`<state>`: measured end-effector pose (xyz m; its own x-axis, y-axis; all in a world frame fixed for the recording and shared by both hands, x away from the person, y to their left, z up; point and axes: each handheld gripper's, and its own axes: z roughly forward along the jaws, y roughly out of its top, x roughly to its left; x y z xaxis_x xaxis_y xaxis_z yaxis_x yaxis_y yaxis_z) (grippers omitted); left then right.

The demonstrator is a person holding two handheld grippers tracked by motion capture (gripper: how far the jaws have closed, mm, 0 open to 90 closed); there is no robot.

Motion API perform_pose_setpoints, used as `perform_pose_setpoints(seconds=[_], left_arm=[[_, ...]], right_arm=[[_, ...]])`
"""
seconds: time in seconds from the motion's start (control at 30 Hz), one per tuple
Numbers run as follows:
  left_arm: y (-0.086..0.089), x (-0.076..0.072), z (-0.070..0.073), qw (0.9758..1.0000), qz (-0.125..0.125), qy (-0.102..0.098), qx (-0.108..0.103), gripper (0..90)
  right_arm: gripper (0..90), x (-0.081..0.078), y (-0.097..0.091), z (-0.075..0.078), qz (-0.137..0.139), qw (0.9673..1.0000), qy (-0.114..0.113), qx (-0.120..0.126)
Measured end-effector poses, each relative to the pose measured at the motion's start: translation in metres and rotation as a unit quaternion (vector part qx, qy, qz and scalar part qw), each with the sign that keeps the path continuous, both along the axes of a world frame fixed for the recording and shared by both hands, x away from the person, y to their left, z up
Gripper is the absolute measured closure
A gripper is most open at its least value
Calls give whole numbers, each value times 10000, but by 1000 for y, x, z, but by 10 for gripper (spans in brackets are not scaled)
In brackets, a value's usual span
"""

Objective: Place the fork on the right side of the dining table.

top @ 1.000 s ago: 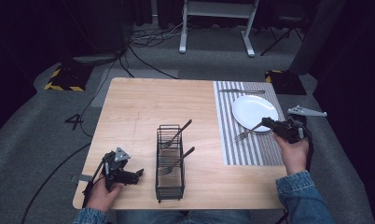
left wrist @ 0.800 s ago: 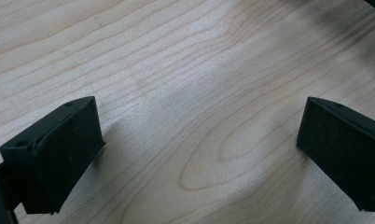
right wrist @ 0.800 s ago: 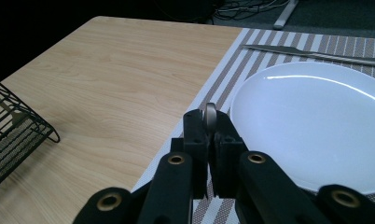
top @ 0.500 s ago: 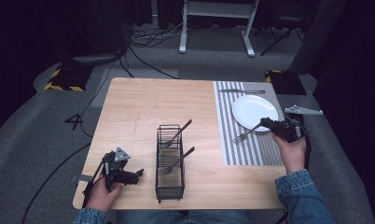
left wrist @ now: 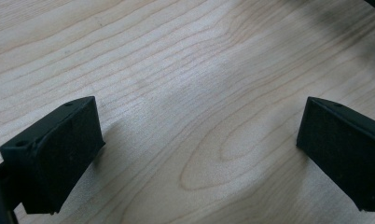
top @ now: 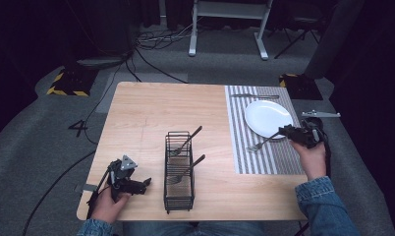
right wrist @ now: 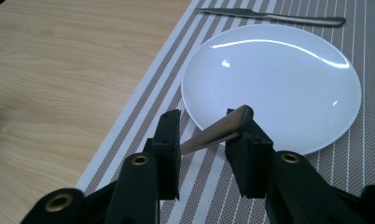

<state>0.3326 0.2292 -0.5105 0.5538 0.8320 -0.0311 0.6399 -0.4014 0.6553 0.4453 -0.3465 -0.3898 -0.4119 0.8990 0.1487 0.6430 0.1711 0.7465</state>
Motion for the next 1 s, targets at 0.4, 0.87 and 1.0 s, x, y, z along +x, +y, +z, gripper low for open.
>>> perform_pose_setpoints(seconds=[0.4,0.87,1.0], left_arm=[[0,0,0,10000,-2,-3,-1,2],[0,0,0,10000,-3,-2,1,2],[0,0,0,10000,-1,-4,2,2]], right_arm=[[563,2,-11,-11,-70,9999,143,-16],[514,-2,-27,-29,-54,9996,268,89],[515,-2,-29,-37,39,9993,332,139]])
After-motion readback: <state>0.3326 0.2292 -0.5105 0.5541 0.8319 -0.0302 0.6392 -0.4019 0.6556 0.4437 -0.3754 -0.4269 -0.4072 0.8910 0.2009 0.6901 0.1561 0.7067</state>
